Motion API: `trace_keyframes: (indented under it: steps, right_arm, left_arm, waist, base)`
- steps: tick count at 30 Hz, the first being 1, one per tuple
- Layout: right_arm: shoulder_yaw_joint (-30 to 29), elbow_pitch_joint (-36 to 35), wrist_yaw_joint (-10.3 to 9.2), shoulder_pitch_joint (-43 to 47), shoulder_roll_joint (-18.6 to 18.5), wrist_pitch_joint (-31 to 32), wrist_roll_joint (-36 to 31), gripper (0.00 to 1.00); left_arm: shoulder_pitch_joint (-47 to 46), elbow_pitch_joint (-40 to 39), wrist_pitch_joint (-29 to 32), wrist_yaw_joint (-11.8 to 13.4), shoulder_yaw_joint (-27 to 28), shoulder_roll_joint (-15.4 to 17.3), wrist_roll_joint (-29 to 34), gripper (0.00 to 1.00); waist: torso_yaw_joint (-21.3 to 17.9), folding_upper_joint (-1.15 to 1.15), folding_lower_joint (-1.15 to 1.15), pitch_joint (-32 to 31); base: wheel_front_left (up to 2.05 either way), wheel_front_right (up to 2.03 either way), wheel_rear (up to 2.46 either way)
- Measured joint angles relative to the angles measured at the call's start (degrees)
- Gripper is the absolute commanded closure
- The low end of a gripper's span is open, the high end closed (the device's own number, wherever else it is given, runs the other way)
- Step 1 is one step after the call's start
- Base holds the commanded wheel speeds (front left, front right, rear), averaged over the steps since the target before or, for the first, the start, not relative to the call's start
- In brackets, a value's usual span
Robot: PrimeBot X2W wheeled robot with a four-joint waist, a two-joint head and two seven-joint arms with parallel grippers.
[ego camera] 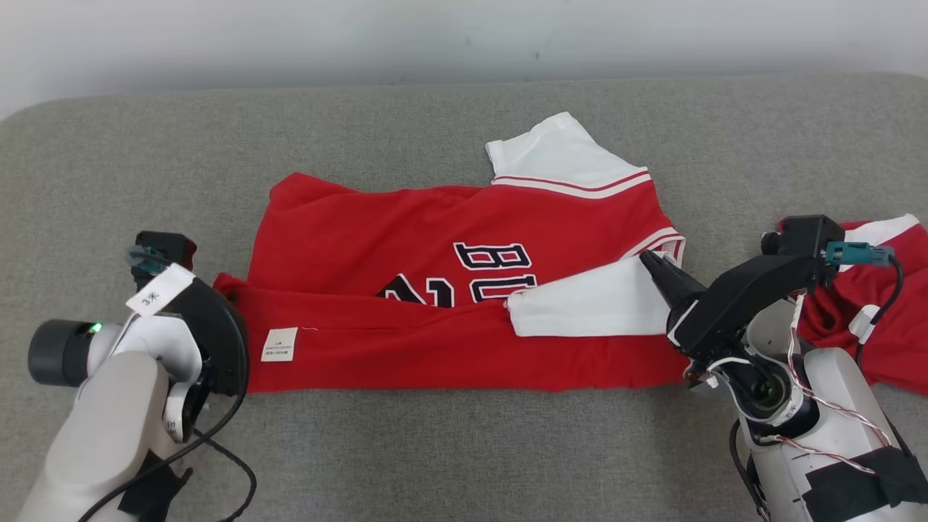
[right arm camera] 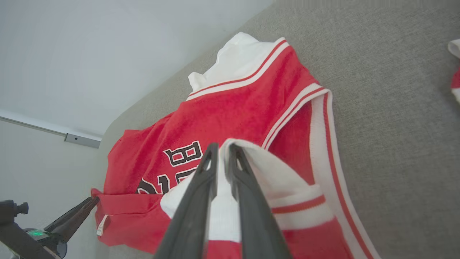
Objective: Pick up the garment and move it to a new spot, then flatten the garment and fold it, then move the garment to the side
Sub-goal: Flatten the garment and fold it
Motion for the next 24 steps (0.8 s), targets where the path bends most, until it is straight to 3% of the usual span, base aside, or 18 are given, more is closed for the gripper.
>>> trace_keyframes:
  steps: [12,20,24]
  right_arm:
    - [-0.22,3.00,0.33,-1.34,-0.04,-7.16,3.27,0.00]
    - [-0.94,1.26,2.61,2.06,-3.66,-13.52,-2.79,0.00]
    - [-1.05,-0.79,2.88,6.38,-4.43,-17.53,-5.39,0.00]
  left_arm:
    - [-0.47,0.94,-8.50,-0.01,0.47,-0.93,0.14,0.00]
    - [4.06,-1.47,-16.56,0.29,-0.15,-1.46,0.41,0.00]
    - [9.34,-3.89,-21.62,0.93,0.10,-1.30,0.30,0.00]
  waist:
    - [0.88,0.00,-0.01,-2.32]
    - [1.68,0.00,-0.01,-6.04]
    - [2.32,-0.01,-0.01,-9.02]
  base:
    - [0.00,0.00,0.00]
    - [0.00,0.00,0.00]
    - [0.00,0.00,0.00]
